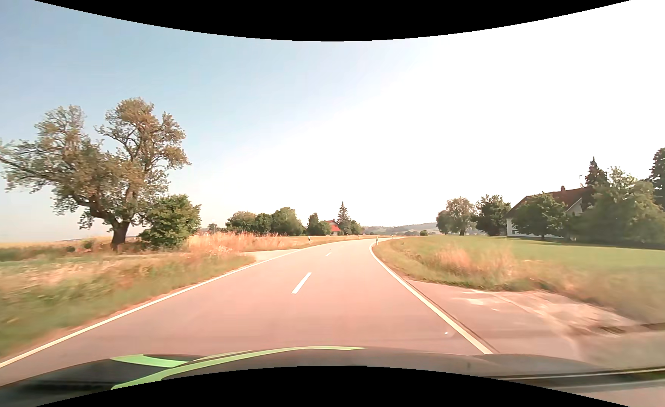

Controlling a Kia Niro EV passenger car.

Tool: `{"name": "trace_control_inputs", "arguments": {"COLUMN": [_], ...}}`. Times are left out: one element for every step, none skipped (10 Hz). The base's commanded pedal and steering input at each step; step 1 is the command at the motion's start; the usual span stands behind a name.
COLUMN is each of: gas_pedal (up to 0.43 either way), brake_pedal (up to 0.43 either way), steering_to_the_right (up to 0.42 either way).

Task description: Follow the waypoints while adhering to traffic rules and regulations

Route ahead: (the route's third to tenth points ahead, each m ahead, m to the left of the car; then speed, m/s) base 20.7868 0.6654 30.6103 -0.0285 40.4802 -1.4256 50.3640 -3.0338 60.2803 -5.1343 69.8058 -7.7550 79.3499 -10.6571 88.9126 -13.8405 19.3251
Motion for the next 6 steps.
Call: {"name": "trace_control_inputs", "arguments": {"gas_pedal": [0.197, 0.197, 0.197, 0.197, 0.197, 0.197], "brake_pedal": [0.0, 0.0, 0.0, 0.0, 0.0, 0.0], "steering_to_the_right": [0.022, 0.021, 0.02, 0.02, 0.02, 0.02]}}
